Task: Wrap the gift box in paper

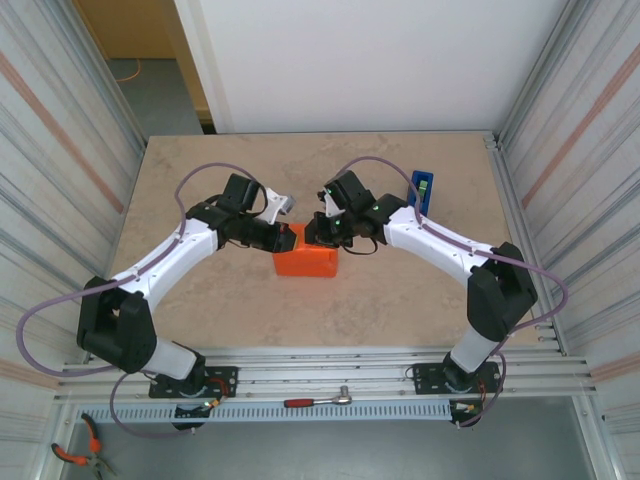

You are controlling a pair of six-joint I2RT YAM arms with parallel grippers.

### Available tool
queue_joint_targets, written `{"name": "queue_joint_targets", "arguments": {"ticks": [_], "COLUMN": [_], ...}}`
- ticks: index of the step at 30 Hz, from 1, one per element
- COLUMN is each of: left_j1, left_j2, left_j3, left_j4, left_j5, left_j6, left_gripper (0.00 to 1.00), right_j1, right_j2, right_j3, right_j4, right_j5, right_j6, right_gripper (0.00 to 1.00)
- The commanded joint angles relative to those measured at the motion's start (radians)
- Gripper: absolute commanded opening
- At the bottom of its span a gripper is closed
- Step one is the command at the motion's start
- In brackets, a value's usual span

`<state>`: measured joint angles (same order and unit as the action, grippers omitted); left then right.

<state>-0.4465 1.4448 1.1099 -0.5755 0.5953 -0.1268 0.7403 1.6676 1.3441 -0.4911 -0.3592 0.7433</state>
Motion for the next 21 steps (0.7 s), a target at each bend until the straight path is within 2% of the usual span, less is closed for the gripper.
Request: {"name": "queue_joint_targets", "arguments": {"ticks": [1,21], "left_j1": [-0.001,-0.001], "left_j2": [-0.003,0.002], "left_j3": [-0.034,-0.039], "left_j4": [-0.03,-0.031], "left_j5": [-0.031,-0.037], "left_j6": [0.02,0.022], "left_gripper": [0.02,0.0], "right_j1": [0.007,0.046], "right_j2": [0.026,0.064], "right_j3": [0.024,0.106], "right_j4": [-0.117,-0.22], "right_j5": [0.012,0.018], "right_j6": [-0.043,-0.17], "right_gripper": [0.18,0.28]}}
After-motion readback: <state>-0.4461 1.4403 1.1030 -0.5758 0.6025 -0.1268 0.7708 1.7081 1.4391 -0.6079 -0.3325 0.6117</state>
